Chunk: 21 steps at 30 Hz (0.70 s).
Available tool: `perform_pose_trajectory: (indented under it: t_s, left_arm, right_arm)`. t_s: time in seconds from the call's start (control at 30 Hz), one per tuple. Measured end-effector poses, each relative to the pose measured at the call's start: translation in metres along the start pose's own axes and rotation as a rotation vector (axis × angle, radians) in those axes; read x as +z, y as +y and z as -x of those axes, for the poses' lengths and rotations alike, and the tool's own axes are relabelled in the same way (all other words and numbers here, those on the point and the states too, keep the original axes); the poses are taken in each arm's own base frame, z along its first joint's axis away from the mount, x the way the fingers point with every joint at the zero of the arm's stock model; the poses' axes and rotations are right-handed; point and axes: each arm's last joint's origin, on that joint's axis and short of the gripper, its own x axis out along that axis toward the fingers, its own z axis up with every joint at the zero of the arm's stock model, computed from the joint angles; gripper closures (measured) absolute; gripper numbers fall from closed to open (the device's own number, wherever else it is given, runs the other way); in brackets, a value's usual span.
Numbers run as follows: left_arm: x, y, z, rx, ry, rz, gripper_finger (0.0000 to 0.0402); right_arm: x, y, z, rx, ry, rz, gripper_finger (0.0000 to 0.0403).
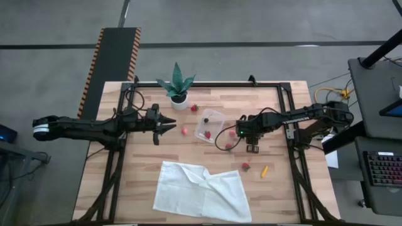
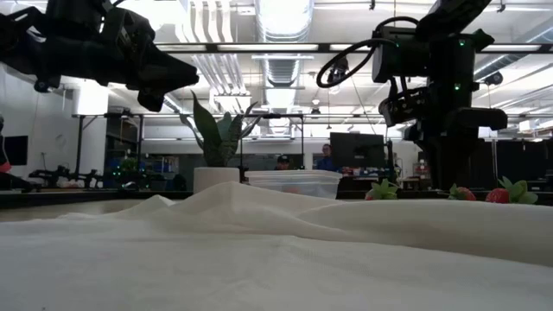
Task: Pick and placing Produce into tupperware
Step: Put the red strawberry into the transparent bin
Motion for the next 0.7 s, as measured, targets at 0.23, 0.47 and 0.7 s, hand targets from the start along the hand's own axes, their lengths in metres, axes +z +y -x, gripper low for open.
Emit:
perform_pose_trajectory:
  t_s: [0.23,0.47,0.7]
  left_arm:
    - [-0.0004,0.0001,0.0001,0.000,0.001,0.000,0.0313]
    - [-0.0005,0.0001,0.0001,0.000,0.002,0.000,0.0313]
    - [-0.0007,0.0001,0.0001,0.000,0.002,0.000,0.0313]
  right_arm:
    - [0.0002,0.0000,-0.0002,0.000,-0.002,0.000,0.0291]
    - [0.0006,0.0000,-0.0002,0.000,-0.006,-0.002,0.0291]
    - [-0.0003,0.0001,-0.0013,0.000,-0.004,-0.004,0.0291]
